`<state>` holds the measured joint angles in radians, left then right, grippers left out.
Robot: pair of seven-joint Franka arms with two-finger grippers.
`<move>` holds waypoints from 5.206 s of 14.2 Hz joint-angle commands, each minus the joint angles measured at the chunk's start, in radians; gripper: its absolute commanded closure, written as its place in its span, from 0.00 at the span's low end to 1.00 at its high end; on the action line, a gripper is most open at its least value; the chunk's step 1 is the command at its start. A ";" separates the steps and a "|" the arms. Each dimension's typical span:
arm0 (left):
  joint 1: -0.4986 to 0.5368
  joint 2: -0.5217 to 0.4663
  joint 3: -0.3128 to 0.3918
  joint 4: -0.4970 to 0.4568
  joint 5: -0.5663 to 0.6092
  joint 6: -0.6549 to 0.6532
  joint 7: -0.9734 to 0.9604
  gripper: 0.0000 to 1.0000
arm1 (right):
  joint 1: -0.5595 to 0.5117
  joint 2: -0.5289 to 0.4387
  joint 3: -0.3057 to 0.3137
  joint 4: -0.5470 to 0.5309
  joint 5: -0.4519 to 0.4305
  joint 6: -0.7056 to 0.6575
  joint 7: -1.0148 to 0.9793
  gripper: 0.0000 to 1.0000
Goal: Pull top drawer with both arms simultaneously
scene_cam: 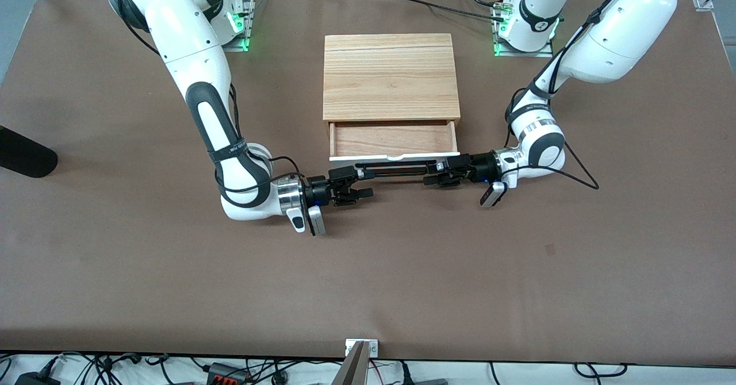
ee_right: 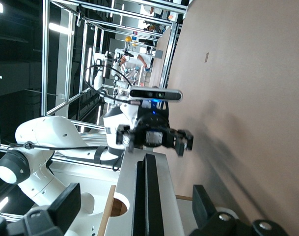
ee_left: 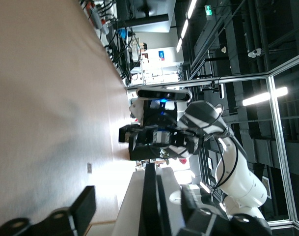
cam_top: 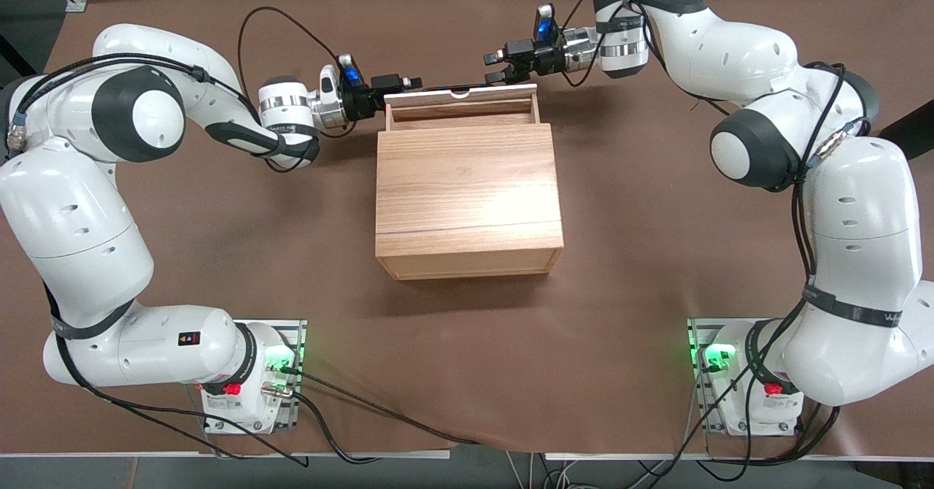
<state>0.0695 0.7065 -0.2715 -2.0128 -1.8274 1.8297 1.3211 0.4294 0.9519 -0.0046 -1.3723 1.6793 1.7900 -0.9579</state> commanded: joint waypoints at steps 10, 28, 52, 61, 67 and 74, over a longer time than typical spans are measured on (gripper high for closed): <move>0.056 -0.149 0.164 0.303 0.878 -0.007 -0.497 0.00 | -0.003 -0.024 -0.123 0.284 -0.361 -0.015 0.354 0.00; 0.148 -0.481 0.095 0.707 1.873 -0.458 -1.226 0.00 | 0.015 -0.381 -0.376 0.289 -1.245 -0.409 0.880 0.00; -0.108 -0.717 0.321 0.445 1.786 -0.429 -1.235 0.00 | -0.446 -0.731 -0.015 -0.017 -1.714 -0.149 0.959 0.00; -0.096 -0.713 0.330 0.445 1.775 -0.400 -1.221 0.00 | -0.433 -1.040 -0.021 -0.474 -1.722 0.038 0.967 0.00; -0.094 -0.711 0.331 0.445 1.775 -0.400 -1.220 0.00 | -0.432 -1.059 -0.018 -0.456 -1.719 -0.021 0.937 0.00; -0.094 -0.710 0.331 0.445 1.775 -0.399 -1.221 0.00 | -0.431 -1.062 -0.017 -0.447 -1.718 -0.073 0.927 0.00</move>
<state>-0.0267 -0.0166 0.0549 -1.5937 -0.0382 1.4346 0.0912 -0.0006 -0.1002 -0.0282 -1.8282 -0.0255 1.7347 -0.0288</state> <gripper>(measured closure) 0.000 0.000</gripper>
